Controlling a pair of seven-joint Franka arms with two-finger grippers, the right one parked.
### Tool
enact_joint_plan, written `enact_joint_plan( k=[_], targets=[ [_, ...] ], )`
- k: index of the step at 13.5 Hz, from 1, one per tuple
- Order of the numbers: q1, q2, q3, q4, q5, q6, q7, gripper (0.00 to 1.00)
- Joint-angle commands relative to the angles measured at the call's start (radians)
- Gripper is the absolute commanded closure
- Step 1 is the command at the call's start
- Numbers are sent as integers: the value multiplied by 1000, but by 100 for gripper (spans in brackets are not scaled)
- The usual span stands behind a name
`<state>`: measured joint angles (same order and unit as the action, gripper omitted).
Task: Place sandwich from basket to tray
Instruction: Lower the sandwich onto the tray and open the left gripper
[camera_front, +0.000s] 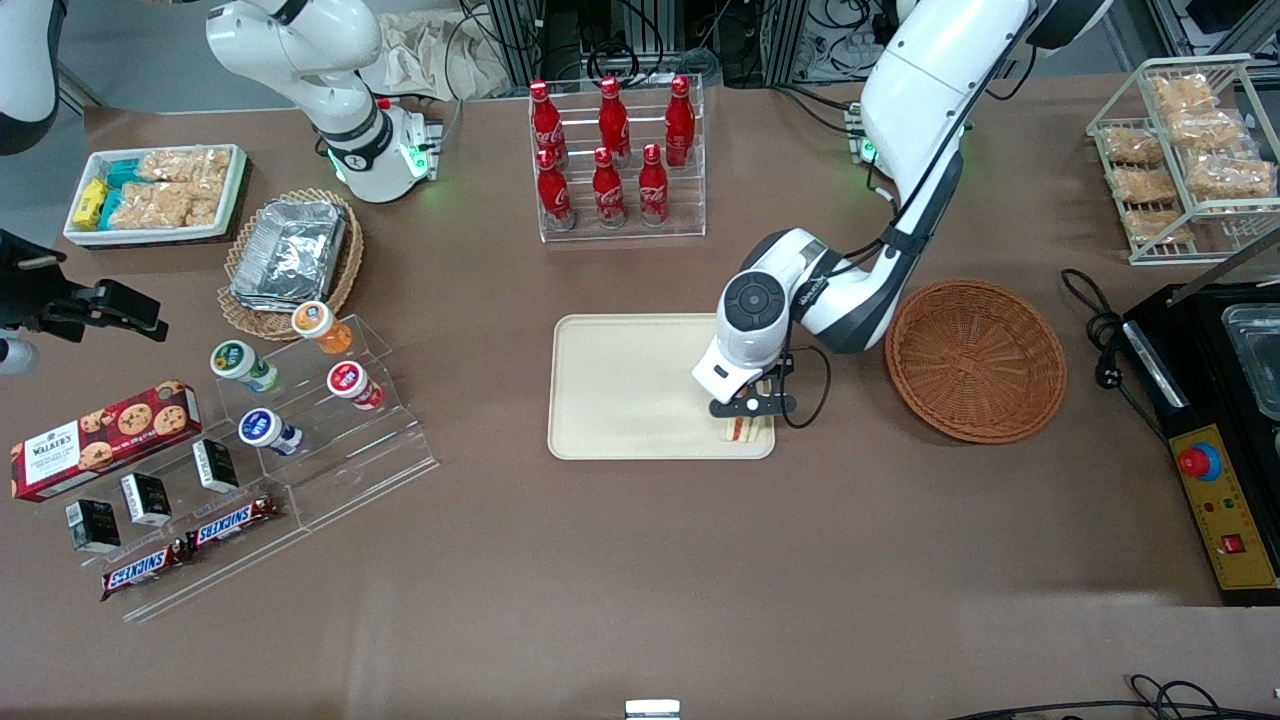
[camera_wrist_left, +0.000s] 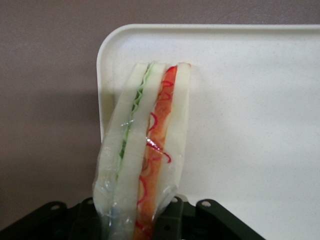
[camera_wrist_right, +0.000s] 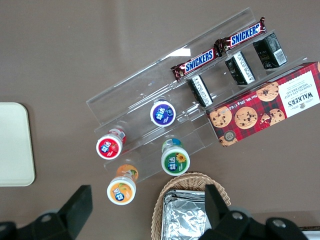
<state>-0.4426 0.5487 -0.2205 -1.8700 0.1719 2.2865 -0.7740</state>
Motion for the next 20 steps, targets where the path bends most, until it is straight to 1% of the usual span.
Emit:
enact_joint_plan(
  k=[1, 7, 12, 14, 15, 18, 20],
  targets=[
    [-11, 8, 4, 25, 20, 4, -31, 0],
    [-10, -16, 4, 35, 18, -9, -47, 0],
    [4, -154, 4, 35, -14, -105, -45, 0],
    [5, -202, 7, 60, -52, -151, -48, 0],
    [7, -217, 9, 92, -54, -195, -56, 0],
    [28, -265, 12, 195, -54, -321, -160, 0],
    [39, -321, 15, 215, -77, -332, -314, 0]
  ],
)
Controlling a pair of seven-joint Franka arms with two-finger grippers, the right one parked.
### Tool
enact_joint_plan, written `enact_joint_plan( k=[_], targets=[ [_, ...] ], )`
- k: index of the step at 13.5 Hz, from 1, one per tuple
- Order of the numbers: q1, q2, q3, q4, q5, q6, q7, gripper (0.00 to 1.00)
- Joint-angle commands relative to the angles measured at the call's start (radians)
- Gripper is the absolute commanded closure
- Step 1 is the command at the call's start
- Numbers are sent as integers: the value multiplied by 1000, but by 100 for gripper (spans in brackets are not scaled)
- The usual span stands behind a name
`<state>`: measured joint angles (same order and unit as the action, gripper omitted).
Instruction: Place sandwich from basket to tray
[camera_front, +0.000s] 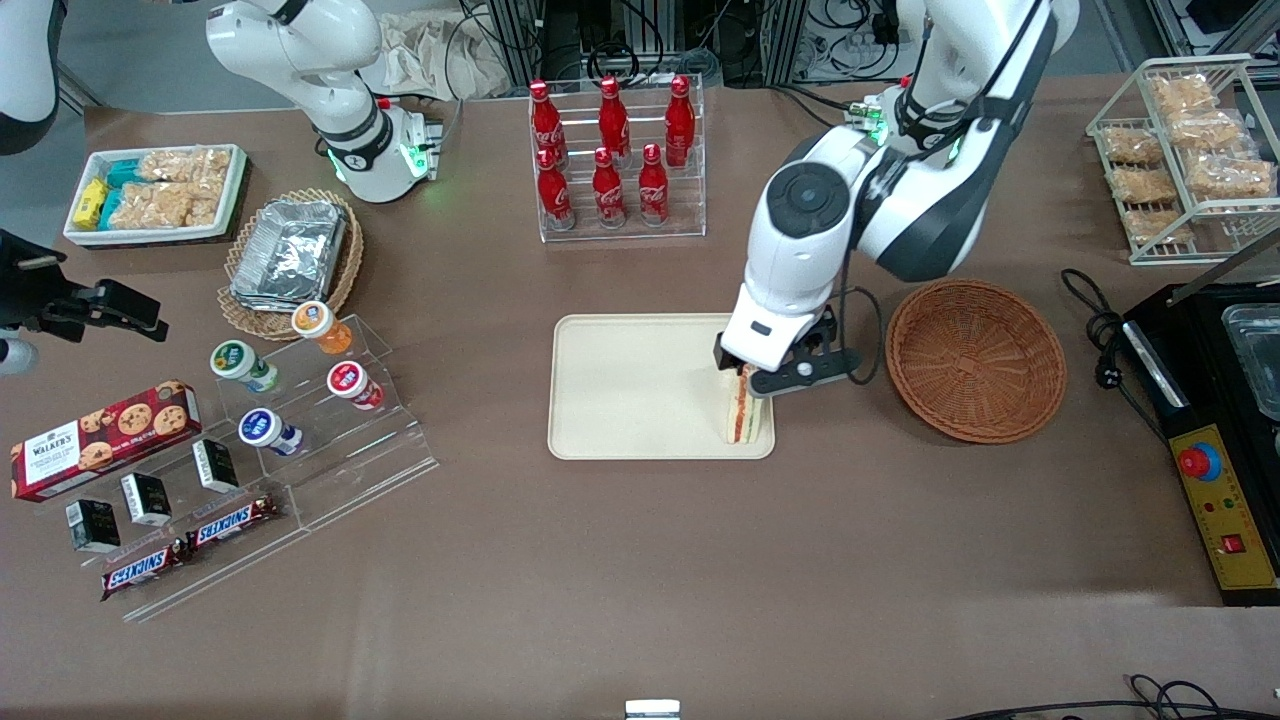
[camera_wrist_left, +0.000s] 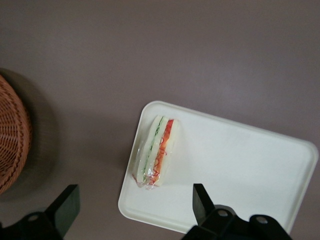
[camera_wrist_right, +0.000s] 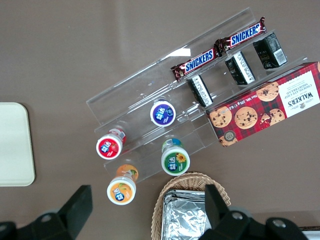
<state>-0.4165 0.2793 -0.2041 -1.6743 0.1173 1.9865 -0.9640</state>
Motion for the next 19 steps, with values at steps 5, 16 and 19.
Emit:
enact_joint_plan(
  k=[5, 16, 19],
  targets=[
    [113, -227, 20, 18, -30, -87, -193, 0],
    [266, -426, 254, -25, -183, -369, 722, 0],
    [246, -514, 330, -109, -173, -371, 844, 0]
  ],
)
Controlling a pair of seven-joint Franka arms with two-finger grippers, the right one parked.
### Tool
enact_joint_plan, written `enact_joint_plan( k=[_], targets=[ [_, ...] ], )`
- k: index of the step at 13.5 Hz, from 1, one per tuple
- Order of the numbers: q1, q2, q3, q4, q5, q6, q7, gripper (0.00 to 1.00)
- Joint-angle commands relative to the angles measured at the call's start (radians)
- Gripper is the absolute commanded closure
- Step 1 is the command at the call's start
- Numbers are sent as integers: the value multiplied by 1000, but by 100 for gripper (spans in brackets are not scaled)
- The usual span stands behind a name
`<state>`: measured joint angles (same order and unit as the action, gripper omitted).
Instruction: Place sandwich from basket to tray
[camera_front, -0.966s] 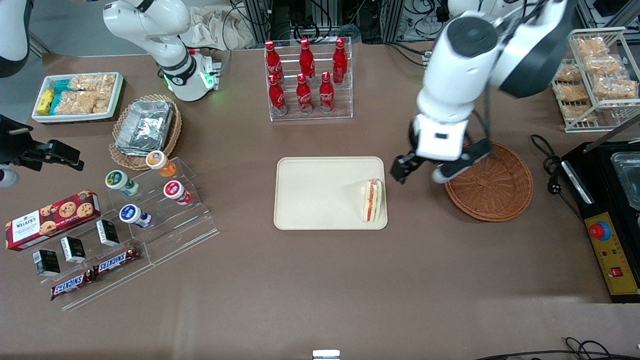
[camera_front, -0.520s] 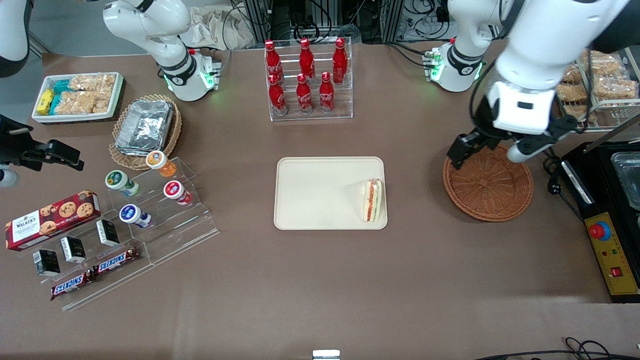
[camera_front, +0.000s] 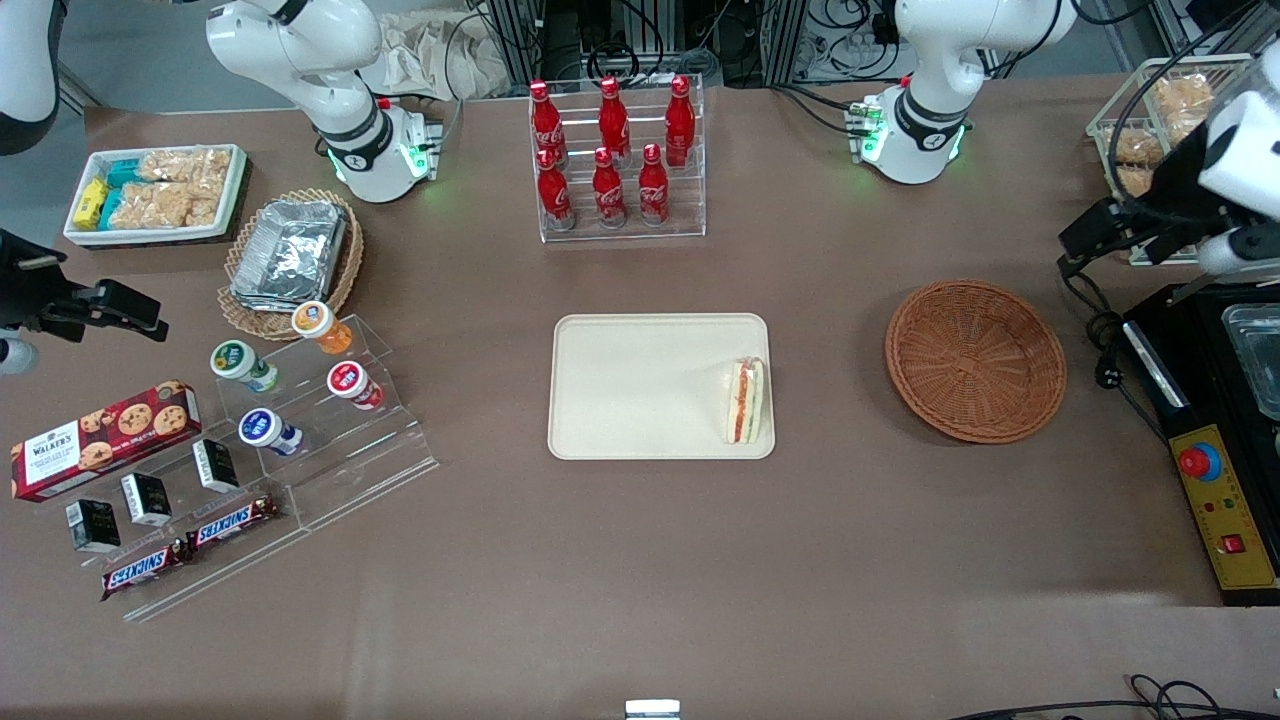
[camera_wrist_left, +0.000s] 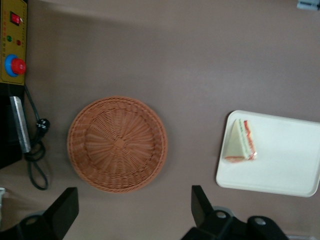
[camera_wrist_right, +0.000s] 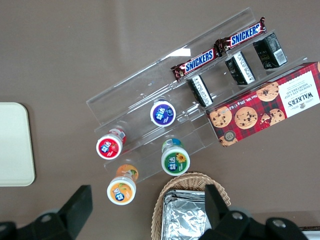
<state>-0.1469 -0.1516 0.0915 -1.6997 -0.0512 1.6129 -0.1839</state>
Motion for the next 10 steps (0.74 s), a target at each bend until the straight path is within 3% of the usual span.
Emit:
enact_joint_plan(
  k=[1, 4, 10],
  targets=[
    [-25, -106, 57, -93, 1, -7, 111, 0],
    [-25, -97, 57, -55, 59, -38, 156, 0],
    [-22, -74, 30, -31, 65, -77, 178, 0]
  ],
)
